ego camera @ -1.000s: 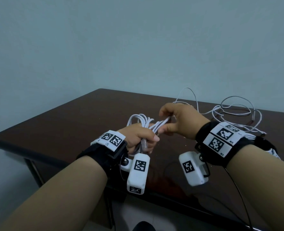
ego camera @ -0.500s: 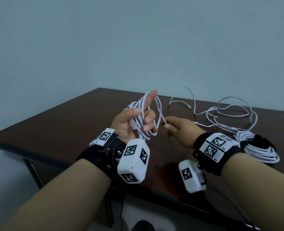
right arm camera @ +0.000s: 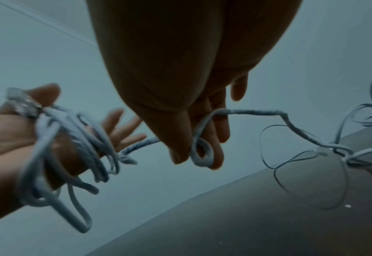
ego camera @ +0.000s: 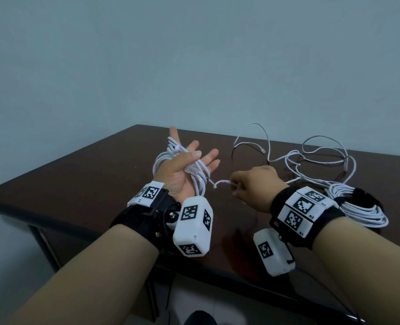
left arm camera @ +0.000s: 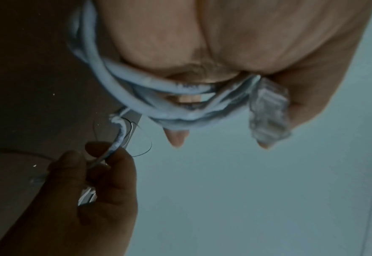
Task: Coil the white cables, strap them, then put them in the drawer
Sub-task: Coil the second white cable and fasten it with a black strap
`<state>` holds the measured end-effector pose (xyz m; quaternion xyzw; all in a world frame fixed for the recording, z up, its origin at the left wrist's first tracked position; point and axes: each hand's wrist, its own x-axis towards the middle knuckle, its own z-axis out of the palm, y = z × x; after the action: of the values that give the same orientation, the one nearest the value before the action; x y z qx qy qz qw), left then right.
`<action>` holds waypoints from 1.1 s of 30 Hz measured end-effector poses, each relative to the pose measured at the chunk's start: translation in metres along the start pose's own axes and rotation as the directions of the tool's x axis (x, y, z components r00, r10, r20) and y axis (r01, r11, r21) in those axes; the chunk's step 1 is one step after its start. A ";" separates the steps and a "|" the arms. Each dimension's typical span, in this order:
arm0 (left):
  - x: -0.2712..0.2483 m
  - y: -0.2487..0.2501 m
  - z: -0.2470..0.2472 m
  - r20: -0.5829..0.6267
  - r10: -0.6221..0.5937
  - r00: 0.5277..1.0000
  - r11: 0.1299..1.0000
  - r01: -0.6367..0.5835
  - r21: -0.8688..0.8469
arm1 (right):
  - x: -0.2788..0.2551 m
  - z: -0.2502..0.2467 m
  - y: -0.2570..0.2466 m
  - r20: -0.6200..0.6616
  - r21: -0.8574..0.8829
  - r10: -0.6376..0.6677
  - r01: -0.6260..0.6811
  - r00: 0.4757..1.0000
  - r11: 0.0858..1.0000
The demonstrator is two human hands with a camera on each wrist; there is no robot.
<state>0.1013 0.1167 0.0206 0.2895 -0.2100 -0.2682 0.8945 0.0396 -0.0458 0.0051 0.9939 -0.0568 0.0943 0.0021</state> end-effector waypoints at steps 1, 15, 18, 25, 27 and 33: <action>0.002 -0.002 -0.001 -0.054 0.035 0.998 0.999 -0.034 0.014 | -0.001 -0.001 -0.003 0.007 -0.003 -0.038 0.038 0.999 0.999; 0.006 -0.015 -0.026 0.041 -0.325 0.945 0.769 0.239 0.593 | -0.010 -0.006 -0.015 -0.329 -0.021 -0.239 0.246 0.914 0.969; 0.005 -0.011 -0.029 0.064 -0.368 0.927 0.764 0.263 0.589 | -0.009 -0.004 -0.012 -0.355 0.068 -0.198 0.237 0.913 0.969; 0.000 -0.014 -0.032 0.150 -0.408 0.901 0.827 0.295 0.478 | -0.010 -0.010 0.006 -0.032 0.563 -0.013 0.029 0.999 0.826; 0.002 -0.011 -0.034 0.135 -0.387 0.912 0.817 0.272 0.508 | -0.011 -0.014 0.014 0.062 0.627 -0.040 -0.008 0.997 0.779; 0.004 -0.008 -0.037 0.120 -0.464 0.878 0.761 0.325 0.562 | -0.005 -0.018 0.025 -0.110 0.570 0.071 0.004 0.991 0.822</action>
<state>0.1214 0.1241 -0.0110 0.5240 -0.3204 -0.4183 0.6691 0.0285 -0.0698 0.0213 0.9402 -0.0436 0.1694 -0.2922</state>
